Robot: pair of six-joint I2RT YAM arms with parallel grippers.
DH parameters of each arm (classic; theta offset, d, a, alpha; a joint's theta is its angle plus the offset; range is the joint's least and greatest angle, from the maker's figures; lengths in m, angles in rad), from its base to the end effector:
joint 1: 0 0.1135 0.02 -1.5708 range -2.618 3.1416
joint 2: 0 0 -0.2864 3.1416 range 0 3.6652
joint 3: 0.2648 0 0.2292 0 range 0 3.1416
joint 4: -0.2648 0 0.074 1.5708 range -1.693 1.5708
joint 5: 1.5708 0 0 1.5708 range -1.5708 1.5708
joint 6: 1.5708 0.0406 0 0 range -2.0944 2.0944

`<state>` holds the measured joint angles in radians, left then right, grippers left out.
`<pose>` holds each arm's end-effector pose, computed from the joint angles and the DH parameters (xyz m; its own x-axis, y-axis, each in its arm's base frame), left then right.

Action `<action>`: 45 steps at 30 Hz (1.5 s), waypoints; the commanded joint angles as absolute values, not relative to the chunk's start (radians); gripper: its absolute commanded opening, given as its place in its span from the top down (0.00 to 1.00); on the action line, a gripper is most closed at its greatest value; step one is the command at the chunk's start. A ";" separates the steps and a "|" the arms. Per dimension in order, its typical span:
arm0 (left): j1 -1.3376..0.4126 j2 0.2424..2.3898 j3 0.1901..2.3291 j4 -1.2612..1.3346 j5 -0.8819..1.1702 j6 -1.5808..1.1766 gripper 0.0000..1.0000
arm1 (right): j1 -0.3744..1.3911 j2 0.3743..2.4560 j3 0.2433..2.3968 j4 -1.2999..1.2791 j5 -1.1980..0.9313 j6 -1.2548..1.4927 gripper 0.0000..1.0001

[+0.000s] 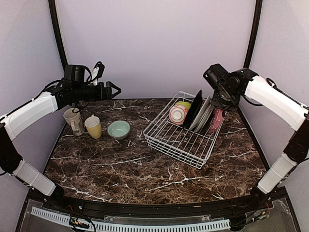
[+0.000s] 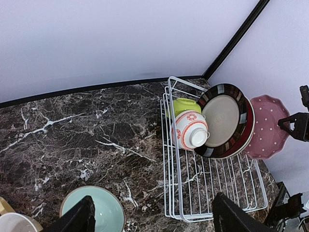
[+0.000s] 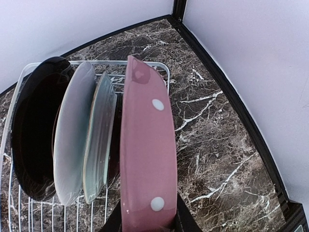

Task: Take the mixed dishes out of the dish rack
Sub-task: Grab the plate from the dish rack, then pass from the right arm to the left

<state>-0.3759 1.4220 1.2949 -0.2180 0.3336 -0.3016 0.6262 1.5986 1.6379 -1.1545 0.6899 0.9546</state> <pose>0.2838 -0.1263 0.3902 -0.4886 -0.1089 -0.8657 0.5114 0.7681 -0.3853 0.2525 0.1508 0.3738 -0.6042 0.3398 -0.7207 0.4637 0.8855 0.0288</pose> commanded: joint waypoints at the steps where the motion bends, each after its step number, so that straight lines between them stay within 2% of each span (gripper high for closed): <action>1: -0.380 1.423 1.292 -0.223 0.352 -0.312 0.17 | 0.643 1.495 1.627 -1.045 0.666 0.949 1.00; 13: -0.380 1.428 1.292 -0.221 0.359 -0.319 0.17 | 0.642 1.372 1.519 -1.005 0.602 0.894 1.00; 20: -0.382 1.428 1.289 -0.219 0.356 -0.318 0.17 | 0.617 1.196 1.343 -0.839 0.451 0.799 1.00; 30: -0.394 1.438 1.290 -0.221 0.359 -0.314 0.17 | 0.593 0.997 1.252 -0.812 0.348 0.807 1.00; 34: -0.402 1.451 1.294 -0.219 0.381 -0.317 0.16 | 0.592 0.925 1.224 -0.722 0.239 0.765 1.00; 41: -0.411 1.500 1.302 -0.186 0.516 -0.365 0.16 | 0.592 0.882 1.195 -0.574 0.091 0.711 1.00; 45: -0.425 1.524 1.295 -0.120 0.639 -0.438 0.16 | 0.592 0.938 1.171 -0.408 -0.093 0.688 1.00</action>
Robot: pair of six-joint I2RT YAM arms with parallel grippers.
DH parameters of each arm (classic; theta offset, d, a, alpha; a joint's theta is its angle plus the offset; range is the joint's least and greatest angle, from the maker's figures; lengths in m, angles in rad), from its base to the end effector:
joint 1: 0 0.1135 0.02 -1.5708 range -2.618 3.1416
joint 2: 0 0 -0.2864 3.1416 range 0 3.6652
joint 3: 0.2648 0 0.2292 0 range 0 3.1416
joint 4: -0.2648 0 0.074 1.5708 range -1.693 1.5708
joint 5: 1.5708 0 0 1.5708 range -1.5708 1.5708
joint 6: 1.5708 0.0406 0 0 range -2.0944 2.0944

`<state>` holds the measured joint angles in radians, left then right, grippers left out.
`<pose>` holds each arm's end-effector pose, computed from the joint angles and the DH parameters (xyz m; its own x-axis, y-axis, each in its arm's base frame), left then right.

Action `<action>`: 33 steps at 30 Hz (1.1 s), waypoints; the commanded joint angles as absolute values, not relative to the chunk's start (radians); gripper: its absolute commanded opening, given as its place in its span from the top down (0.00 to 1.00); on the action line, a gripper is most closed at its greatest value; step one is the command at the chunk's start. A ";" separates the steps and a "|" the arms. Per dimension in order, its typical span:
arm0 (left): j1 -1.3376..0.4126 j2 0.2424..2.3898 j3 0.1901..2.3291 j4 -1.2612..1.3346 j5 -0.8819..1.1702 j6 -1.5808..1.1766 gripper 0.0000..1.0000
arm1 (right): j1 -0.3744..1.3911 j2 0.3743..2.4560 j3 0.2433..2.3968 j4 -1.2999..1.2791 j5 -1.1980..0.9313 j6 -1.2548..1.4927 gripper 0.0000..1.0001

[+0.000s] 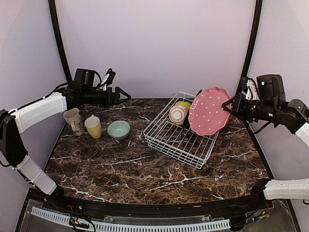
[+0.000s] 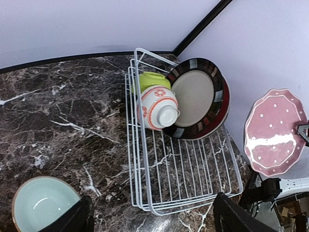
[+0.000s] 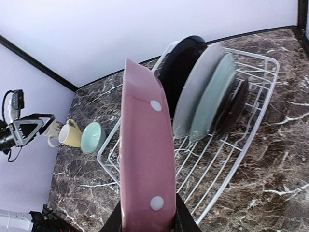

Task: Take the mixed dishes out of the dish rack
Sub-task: Pass from the right arm to the left

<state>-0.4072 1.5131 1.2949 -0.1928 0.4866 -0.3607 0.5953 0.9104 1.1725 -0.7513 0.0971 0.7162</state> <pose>0.2984 -0.1494 0.3662 -0.6057 -0.0785 -0.7918 0.5664 0.6564 -0.4983 0.1210 0.0772 0.4012 -0.6134 0.3738 -0.6957 -0.1121 0.8308 0.5452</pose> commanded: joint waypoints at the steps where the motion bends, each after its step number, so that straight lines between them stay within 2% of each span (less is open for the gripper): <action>1: -0.434 1.527 1.286 -0.079 0.664 -0.471 0.16 | 0.592 0.961 1.163 -0.360 -0.135 0.691 1.00; 4: -0.456 1.536 1.267 -0.016 0.748 -0.538 0.16 | 0.592 1.046 1.143 -0.198 -0.259 0.722 1.00; 10: -0.476 1.453 1.030 0.284 0.808 -0.807 0.16 | 0.617 1.204 1.165 0.041 -0.451 0.787 1.00; 15: -0.525 1.347 0.933 0.248 0.683 -0.842 0.16 | 0.662 1.290 1.159 0.173 -0.505 0.826 1.00; 21: -0.536 1.275 0.828 0.269 0.643 -0.904 0.19 | 0.689 1.380 1.138 0.302 -0.573 0.883 1.00; 29: -0.537 1.234 0.782 0.290 0.645 -0.932 0.38 | 0.732 1.468 1.123 0.420 -0.619 0.922 1.00; 33: -0.537 1.233 0.781 0.281 0.650 -0.927 0.56 | 0.734 1.493 1.109 0.475 -0.651 0.943 1.00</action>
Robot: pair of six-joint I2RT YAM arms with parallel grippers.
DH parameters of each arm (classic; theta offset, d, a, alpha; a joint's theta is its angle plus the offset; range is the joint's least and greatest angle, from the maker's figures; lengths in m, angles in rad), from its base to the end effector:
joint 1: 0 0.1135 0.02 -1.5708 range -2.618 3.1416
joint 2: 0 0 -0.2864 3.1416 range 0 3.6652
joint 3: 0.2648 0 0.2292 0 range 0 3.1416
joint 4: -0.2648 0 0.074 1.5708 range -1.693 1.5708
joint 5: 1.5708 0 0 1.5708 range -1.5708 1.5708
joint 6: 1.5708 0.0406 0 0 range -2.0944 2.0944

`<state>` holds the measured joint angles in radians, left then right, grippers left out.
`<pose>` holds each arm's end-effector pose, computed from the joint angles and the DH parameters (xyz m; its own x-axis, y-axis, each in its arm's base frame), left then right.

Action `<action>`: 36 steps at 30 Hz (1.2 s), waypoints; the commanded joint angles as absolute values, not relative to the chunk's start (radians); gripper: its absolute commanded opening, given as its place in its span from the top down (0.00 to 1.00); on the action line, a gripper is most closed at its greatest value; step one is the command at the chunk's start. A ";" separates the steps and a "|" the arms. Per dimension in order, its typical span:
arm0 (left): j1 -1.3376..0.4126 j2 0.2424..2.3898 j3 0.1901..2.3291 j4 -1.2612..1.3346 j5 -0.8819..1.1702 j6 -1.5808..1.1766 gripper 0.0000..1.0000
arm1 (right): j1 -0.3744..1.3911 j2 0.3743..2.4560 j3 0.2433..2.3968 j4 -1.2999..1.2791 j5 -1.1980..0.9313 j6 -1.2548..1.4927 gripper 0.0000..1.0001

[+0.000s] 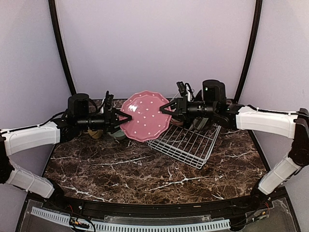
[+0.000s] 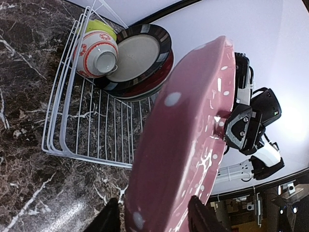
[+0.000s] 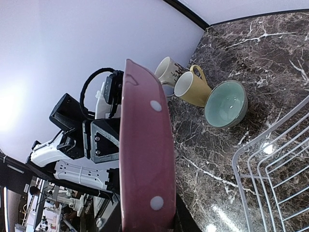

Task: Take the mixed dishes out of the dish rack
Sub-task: Pass from the right arm to the left, then place the plate at the center of the board.

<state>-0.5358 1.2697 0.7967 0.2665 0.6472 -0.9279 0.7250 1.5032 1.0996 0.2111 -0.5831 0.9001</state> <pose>0.2140 -0.1555 0.3178 -0.8378 -0.2451 -0.4878 0.4073 0.3144 -0.8575 0.2348 0.2379 0.3469 -0.8396 0.1299 -0.5275 -0.4833 0.2650 0.8344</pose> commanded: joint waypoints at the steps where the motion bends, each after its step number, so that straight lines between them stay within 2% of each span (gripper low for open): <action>1: -0.537 1.231 0.781 0.277 0.651 -0.921 0.58 | 0.733 1.496 1.104 0.485 -0.658 0.945 1.00; 3: -0.537 1.225 0.781 0.267 0.651 -0.905 0.66 | 0.733 1.497 1.089 0.501 -0.666 0.945 1.00; 5: -0.535 1.220 0.783 0.255 0.656 -0.893 0.77 | 0.733 1.496 1.083 0.502 -0.672 0.933 1.00; 6: -0.534 1.219 0.787 0.249 0.659 -0.888 0.85 | 0.733 1.494 1.078 0.501 -0.675 0.923 1.00; 7: -0.532 1.218 0.790 0.232 0.662 -0.873 0.89 | 0.733 1.492 1.075 0.497 -0.676 0.914 1.00; 8: -0.528 1.216 0.795 0.213 0.663 -0.856 0.96 | 0.733 1.487 1.071 0.489 -0.674 0.902 0.98; 9: -0.526 1.212 0.795 0.204 0.666 -0.848 0.98 | 0.732 1.484 1.069 0.477 -0.670 0.891 0.92; 11: -0.512 1.203 0.790 0.185 0.682 -0.828 0.99 | 0.727 1.476 1.070 0.433 -0.652 0.867 0.76; 12: -0.496 1.200 0.785 0.178 0.702 -0.822 0.99 | 0.722 1.469 1.070 0.405 -0.646 0.855 0.64; 14: -0.467 1.184 0.768 0.179 0.745 -0.816 0.99 | 0.708 1.452 1.063 0.351 -0.635 0.816 0.30; 16: -0.434 1.164 0.746 0.164 0.788 -0.804 0.99 | 0.696 1.425 1.048 0.284 -0.595 0.765 0.05; 17: -0.425 1.151 0.737 0.148 0.801 -0.794 0.99 | 0.690 1.409 1.044 0.227 -0.576 0.738 0.02; 26: -0.401 1.127 0.700 -0.255 0.859 -0.632 0.99 | 0.649 1.246 1.037 -0.051 -0.340 0.529 0.01; 31: -0.412 1.103 0.637 -0.356 0.788 -0.624 0.99 | 0.617 1.184 1.033 -0.068 -0.301 0.488 0.01; 36: -0.413 1.092 0.574 -0.349 0.735 -0.663 0.99 | 0.602 1.171 1.048 -0.076 -0.302 0.468 0.01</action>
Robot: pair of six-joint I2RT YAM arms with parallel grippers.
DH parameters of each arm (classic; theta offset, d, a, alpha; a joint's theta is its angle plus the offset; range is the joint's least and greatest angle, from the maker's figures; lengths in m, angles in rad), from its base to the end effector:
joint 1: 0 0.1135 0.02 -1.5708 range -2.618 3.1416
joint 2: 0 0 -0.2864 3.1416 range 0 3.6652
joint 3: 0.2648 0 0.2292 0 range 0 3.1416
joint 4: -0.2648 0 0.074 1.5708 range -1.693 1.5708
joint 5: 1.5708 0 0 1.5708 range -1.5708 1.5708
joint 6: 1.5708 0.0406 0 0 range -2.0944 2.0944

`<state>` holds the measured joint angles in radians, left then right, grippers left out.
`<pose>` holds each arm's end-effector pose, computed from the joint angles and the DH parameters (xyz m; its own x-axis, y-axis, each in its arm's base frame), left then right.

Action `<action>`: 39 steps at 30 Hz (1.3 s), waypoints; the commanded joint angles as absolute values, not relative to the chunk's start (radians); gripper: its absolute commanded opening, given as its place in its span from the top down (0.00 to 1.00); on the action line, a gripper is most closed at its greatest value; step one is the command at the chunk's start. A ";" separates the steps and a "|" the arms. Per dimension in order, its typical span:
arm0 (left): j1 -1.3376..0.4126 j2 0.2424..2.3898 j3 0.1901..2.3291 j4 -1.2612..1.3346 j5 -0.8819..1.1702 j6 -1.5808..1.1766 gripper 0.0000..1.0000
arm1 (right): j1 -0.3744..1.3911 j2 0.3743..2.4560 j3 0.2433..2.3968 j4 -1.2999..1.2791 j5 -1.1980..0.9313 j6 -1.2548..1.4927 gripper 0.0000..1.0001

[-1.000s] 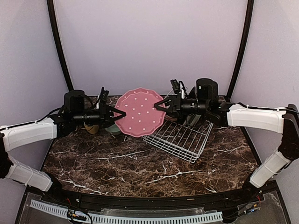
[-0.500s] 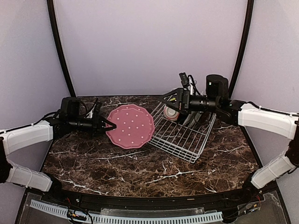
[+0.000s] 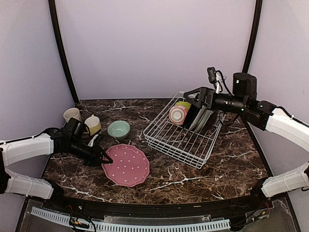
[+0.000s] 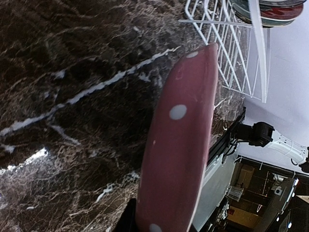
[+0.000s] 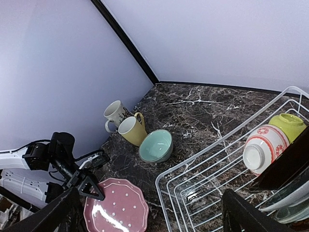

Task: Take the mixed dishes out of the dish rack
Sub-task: Place the plate at the center of the board, then grab the plate from the dish rack.

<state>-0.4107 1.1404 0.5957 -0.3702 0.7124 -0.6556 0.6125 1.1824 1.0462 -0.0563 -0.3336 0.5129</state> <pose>0.1587 -0.0981 0.2275 -0.9830 -0.0752 -0.1676 0.0863 0.6167 -0.7824 0.1962 0.1541 0.3865 -0.5320 0.1929 -0.8245 -0.6256 0.5666 0.5362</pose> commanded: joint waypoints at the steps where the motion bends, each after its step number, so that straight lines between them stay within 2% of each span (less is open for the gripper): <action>1: -0.413 1.094 0.566 -0.334 0.724 -0.670 0.99 | 0.600 1.171 1.048 -0.078 -0.302 0.467 0.01; 12: -0.413 1.164 0.522 -0.372 0.628 -0.663 0.99 | 0.592 1.166 1.026 -0.080 -0.292 0.471 0.01; 14: -0.413 1.165 0.531 -0.430 0.534 -0.634 0.93 | 0.590 1.160 1.022 -0.088 -0.273 0.466 0.01; 17: -0.412 1.144 0.549 -0.508 0.414 -0.625 0.74 | 0.580 1.147 1.021 -0.105 -0.262 0.459 0.01; 21: -0.413 1.097 0.533 -0.523 0.317 -0.647 0.56 | 0.570 1.136 1.010 -0.107 -0.253 0.454 0.01; 31: -0.413 1.025 0.558 -0.560 0.232 -0.636 0.39 | 0.564 1.136 1.004 -0.128 -0.235 0.458 0.01; 36: -0.413 0.908 0.677 -0.591 0.158 -0.578 0.27 | 0.562 1.126 1.013 -0.207 -0.165 0.442 0.01; 39: -0.413 0.889 0.781 -0.548 0.140 -0.497 0.23 | 0.563 1.121 1.020 -0.261 -0.110 0.440 0.01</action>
